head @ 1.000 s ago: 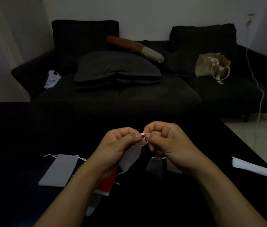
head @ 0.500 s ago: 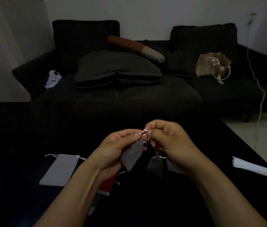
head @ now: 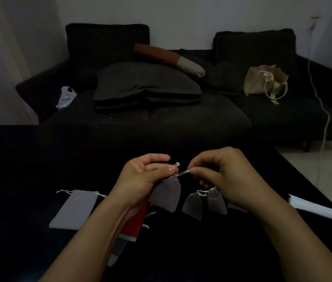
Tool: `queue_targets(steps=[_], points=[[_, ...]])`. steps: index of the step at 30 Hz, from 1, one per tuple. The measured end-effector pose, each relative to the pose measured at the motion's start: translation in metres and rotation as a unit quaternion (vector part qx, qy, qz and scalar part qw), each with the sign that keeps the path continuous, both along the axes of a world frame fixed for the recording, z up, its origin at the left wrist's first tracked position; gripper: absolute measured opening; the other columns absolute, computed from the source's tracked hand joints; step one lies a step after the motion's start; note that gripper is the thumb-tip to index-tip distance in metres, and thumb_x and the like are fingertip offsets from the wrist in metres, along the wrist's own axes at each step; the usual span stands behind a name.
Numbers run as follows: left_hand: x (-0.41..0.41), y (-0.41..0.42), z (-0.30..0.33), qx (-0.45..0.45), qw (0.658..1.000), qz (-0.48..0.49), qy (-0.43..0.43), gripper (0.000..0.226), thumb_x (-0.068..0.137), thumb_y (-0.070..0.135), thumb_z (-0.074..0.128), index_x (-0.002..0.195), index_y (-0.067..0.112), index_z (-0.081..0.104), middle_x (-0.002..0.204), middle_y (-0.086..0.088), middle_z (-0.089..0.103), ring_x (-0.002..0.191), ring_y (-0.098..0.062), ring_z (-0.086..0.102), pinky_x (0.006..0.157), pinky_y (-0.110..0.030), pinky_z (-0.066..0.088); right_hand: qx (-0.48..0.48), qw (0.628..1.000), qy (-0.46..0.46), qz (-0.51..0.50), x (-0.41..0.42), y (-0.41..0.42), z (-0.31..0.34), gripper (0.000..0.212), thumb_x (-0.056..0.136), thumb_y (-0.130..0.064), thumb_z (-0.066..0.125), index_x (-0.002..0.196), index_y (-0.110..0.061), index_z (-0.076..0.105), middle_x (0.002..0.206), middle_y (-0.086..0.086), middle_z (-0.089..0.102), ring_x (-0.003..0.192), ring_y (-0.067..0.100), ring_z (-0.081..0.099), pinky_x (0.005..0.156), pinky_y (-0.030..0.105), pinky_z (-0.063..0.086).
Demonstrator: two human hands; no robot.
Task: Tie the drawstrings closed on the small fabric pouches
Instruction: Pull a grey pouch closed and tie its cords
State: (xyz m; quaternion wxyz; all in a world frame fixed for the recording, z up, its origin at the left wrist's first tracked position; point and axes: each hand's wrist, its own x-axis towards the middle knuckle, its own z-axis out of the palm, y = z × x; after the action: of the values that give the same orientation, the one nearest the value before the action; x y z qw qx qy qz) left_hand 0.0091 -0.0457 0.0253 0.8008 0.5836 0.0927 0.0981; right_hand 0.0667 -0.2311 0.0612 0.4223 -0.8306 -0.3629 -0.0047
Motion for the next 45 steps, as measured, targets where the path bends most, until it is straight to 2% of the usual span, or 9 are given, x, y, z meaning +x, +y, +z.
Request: queue_targets(steps=[4, 7, 12, 18, 25, 31, 36, 40, 45], points=[[-0.002, 0.003, -0.001, 0.143, 0.989, -0.031, -0.007, 0.027, 0.079, -0.005, 0.073, 0.102, 0.005, 0.068, 0.079, -0.011, 0.077, 0.070, -0.011, 0.071, 0.065, -0.018, 0.056, -0.054, 0.990, -0.117, 0.051, -0.006, 0.011, 0.000, 0.008, 0.083, -0.018, 0.076, 0.089, -0.023, 0.077, 0.087, -0.011, 0.067, 0.082, 0.000, 0.063, 0.075, 0.011, 0.046], [-0.003, 0.002, -0.004, 0.203, 0.974, -0.097, -0.012, 0.025, 0.078, -0.006, 0.075, 0.099, 0.006, 0.068, 0.072, -0.008, 0.073, 0.067, -0.010, 0.067, 0.065, -0.019, 0.054, -0.057, 0.990, -0.120, 0.047, -0.004, 0.015, -0.006, 0.008, 0.082, -0.015, 0.077, 0.089, -0.019, 0.078, 0.087, -0.008, 0.066, 0.080, 0.002, 0.062, 0.075, 0.016, 0.048], [-0.005, 0.009, -0.001, 0.150, 0.978, -0.139, -0.050, 0.035, 0.067, 0.008, 0.079, 0.100, 0.008, 0.065, 0.079, -0.009, 0.076, 0.074, -0.013, 0.072, 0.068, -0.020, 0.054, 0.065, 0.992, 0.097, 0.038, 0.000, 0.006, -0.011, 0.007, 0.080, -0.010, 0.076, 0.087, -0.013, 0.079, 0.083, 0.001, 0.076, 0.081, 0.009, 0.072, 0.076, 0.022, 0.055], [-0.004, 0.008, -0.002, 0.103, 0.979, -0.150, -0.091, 0.032, 0.069, 0.006, 0.076, 0.098, 0.010, 0.063, 0.077, -0.005, 0.075, 0.068, -0.007, 0.070, 0.060, -0.013, 0.051, 0.174, 0.938, 0.299, 0.029, -0.003, 0.007, -0.013, 0.009, 0.073, -0.009, 0.079, 0.080, -0.005, 0.077, 0.068, 0.006, 0.072, 0.056, 0.007, 0.059, 0.050, 0.015, 0.046], [0.001, -0.003, -0.008, 0.107, 0.984, -0.077, -0.117, 0.037, 0.075, 0.007, 0.072, 0.111, 0.008, 0.066, 0.077, 0.001, 0.074, 0.074, -0.005, 0.070, 0.068, -0.014, 0.052, 0.220, 0.910, 0.349, -0.049, -0.004, 0.019, -0.016, 0.015, 0.081, -0.002, 0.072, 0.069, -0.010, 0.075, 0.061, 0.005, 0.066, 0.048, 0.006, 0.054, 0.043, 0.017, 0.042], [0.004, -0.015, -0.017, 0.131, 0.987, -0.027, -0.091, 0.020, 0.086, -0.004, 0.067, 0.099, 0.008, 0.074, 0.091, -0.009, 0.078, 0.085, -0.012, 0.073, 0.072, -0.018, 0.054, 0.222, 0.894, 0.382, -0.079, -0.002, 0.019, -0.023, 0.007, 0.084, -0.005, 0.071, 0.077, -0.006, 0.073, 0.062, 0.005, 0.066, 0.050, 0.005, 0.058, 0.044, 0.017, 0.046], [0.006, -0.017, -0.018, 0.148, 0.984, 0.031, -0.098, 0.014, 0.087, -0.001, 0.067, 0.094, 0.007, 0.076, 0.090, -0.009, 0.078, 0.084, -0.014, 0.073, 0.073, -0.021, 0.055, 0.248, 0.884, 0.393, -0.045, -0.002, 0.021, -0.027, 0.005, 0.085, -0.005, 0.069, 0.083, -0.005, 0.074, 0.073, 0.006, 0.072, 0.064, 0.010, 0.066, 0.055, 0.018, 0.052], [0.005, -0.022, -0.017, 0.124, 0.986, 0.040, -0.100, 0.011, 0.090, 0.001, 0.063, 0.091, 0.007, 0.073, 0.085, -0.006, 0.076, 0.078, -0.009, 0.071, 0.067, -0.018, 0.054, 0.276, 0.875, 0.395, -0.037, -0.002, 0.024, -0.030, 0.006, 0.085, -0.001, 0.068, 0.085, -0.003, 0.074, 0.077, 0.011, 0.072, 0.065, 0.013, 0.066, 0.057, 0.018, 0.053], [0.001, -0.026, -0.012, 0.013, 0.996, -0.003, -0.085, 0.013, 0.095, 0.005, 0.057, 0.100, -0.002, 0.067, 0.083, -0.009, 0.076, 0.072, -0.017, 0.074, 0.060, -0.021, 0.057, 0.309, 0.863, 0.397, -0.055, -0.001, 0.026, -0.031, 0.002, 0.081, -0.002, 0.072, 0.081, -0.001, 0.073, 0.072, 0.012, 0.071, 0.059, 0.013, 0.065, 0.052, 0.018, 0.051]])
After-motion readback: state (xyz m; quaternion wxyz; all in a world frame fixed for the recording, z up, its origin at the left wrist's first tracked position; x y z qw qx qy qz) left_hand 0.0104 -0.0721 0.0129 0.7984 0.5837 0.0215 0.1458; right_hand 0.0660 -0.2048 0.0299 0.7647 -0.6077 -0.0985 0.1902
